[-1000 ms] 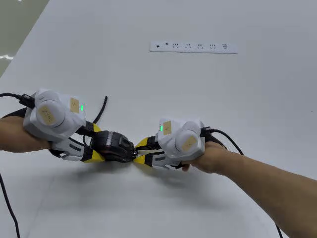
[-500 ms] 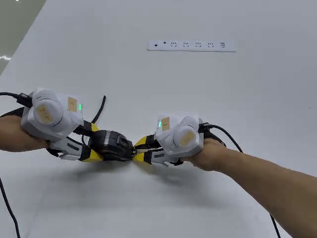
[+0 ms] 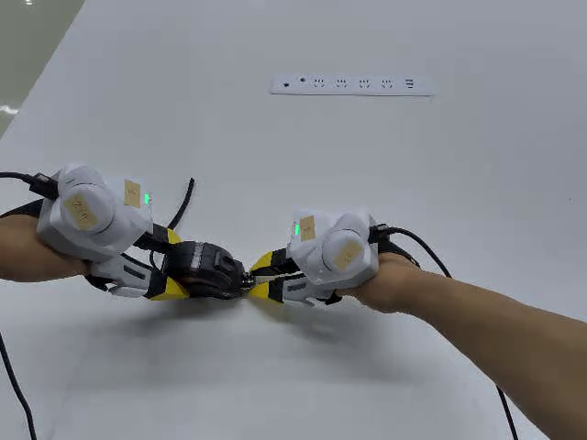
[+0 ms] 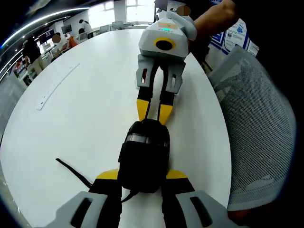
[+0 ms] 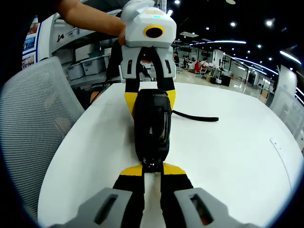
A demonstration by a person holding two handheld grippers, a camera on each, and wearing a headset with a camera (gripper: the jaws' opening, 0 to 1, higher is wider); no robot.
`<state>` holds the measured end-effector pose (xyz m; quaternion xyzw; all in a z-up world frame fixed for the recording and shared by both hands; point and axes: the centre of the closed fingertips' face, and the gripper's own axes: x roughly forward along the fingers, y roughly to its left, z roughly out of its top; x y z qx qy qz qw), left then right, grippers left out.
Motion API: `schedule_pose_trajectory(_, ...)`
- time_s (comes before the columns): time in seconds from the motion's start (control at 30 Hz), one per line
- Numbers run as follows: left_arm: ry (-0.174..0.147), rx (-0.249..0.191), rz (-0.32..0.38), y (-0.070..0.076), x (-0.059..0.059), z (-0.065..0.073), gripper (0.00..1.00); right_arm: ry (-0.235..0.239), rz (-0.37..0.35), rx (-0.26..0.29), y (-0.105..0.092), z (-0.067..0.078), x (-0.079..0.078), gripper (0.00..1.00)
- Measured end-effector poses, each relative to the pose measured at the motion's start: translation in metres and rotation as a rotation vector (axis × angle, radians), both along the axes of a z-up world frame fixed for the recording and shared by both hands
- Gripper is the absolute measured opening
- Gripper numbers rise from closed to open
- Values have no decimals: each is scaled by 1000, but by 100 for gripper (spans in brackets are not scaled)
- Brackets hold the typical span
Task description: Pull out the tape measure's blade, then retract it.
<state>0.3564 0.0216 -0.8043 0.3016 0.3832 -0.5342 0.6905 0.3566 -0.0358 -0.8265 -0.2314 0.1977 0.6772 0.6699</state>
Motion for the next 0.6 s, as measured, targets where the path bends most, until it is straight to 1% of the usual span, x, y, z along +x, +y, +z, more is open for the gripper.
schedule_pose_trajectory(0.3, 2, -2, 4, 0, -1, 0, 29, -3, 11, -4, -5, 1, -1, 9)
schedule_pose_trajectory(0.4, 2, -2, 3, 0, -1, 0, 29, 8, 13, -6, -8, 1, -1, 9)
schedule_pose_trajectory(0.6, 5, -8, 8, 0, -1, 1, 29, 5, 21, -11, -12, 2, 0, 9)
